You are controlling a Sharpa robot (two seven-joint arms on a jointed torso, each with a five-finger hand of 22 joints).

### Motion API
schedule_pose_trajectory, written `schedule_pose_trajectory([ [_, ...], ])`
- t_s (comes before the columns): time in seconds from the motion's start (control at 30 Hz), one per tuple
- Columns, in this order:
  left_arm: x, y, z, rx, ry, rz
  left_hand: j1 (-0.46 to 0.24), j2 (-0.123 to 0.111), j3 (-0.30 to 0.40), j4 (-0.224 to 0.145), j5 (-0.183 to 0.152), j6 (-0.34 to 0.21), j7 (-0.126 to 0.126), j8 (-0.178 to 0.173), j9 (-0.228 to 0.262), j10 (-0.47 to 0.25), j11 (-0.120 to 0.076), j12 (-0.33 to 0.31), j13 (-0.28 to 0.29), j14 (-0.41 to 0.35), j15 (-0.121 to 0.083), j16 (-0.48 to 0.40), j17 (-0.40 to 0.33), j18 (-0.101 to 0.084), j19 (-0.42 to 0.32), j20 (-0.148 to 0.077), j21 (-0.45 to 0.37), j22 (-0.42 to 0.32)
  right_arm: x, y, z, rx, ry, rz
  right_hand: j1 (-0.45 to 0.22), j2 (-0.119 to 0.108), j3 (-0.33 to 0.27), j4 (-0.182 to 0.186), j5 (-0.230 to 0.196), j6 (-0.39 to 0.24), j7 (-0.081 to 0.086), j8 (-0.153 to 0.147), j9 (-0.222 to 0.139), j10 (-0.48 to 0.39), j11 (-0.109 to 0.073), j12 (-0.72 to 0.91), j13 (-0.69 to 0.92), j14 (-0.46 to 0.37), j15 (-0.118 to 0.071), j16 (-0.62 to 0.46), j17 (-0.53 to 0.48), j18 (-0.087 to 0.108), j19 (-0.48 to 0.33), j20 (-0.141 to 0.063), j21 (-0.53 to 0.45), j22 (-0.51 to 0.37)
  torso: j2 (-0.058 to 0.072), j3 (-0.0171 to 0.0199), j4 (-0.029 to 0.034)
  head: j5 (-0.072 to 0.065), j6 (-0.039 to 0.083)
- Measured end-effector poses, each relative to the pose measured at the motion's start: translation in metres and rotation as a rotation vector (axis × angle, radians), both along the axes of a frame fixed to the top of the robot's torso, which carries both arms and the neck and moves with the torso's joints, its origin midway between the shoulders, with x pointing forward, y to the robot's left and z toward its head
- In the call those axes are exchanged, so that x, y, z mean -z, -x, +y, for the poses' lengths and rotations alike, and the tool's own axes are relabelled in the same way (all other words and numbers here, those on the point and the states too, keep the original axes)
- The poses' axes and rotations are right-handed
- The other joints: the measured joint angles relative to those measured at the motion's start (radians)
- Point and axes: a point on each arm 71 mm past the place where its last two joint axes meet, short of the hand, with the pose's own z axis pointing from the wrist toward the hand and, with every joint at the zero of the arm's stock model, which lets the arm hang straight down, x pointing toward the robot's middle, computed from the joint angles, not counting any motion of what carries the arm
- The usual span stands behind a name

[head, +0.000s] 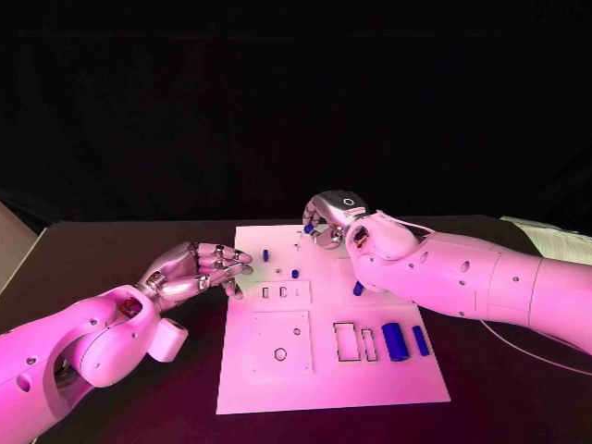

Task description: Assemble the parts on the task board

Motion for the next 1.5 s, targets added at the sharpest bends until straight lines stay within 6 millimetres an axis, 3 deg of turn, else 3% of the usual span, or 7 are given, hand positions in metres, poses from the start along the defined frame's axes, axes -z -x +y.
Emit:
schedule_pose_trajectory([
  [0.5, 0.000, 0.000, -0.002, 0.004, 0.002, 0.000, 0.000, 0.000, 0.000, 0.000, 0.000, 0.000, 0.000, 0.000, 0.000, 0.000, 0.000, 0.000, 0.000, 0.000, 0.000, 0.000, 0.000, 0.000, 0.000, 0.000, 0.000, 0.000, 0.000, -0.004, 0.015, -0.010, -0.003, 0.000, 0.000, 0.000, -0.001, -0.001, 0.004, -0.006, 0.003, 0.003, 0.004, 0.000, 0.000, -0.002, 0.004, 0.000, 0.000, 0.003, -0.001, 0.000, 0.000, 0.000, 0.000, 0.000, 0.000, 0.0012, 0.0009, 0.003, -0.004],
  [1.5, -0.001, 0.002, -0.002, 0.012, 0.002, -0.001, 0.000, 0.000, 0.003, -0.003, 0.000, 0.000, 0.000, -0.004, 0.002, 0.000, 0.000, 0.000, -0.001, 0.000, 0.000, -0.007, -0.001, 0.000, 0.000, 0.000, 0.000, 0.000, 0.008, -0.010, 0.015, 0.002, 0.038, 0.052, -0.005, -0.006, -0.006, 0.000, 0.003, -0.013, 0.009, 0.002, 0.005, 0.003, -0.003, -0.002, 0.005, 0.000, 0.000, 0.003, -0.006, 0.000, 0.000, 0.000, 0.000, 0.000, -0.001, 0.0036, -0.0011, 0.009, -0.026],
])
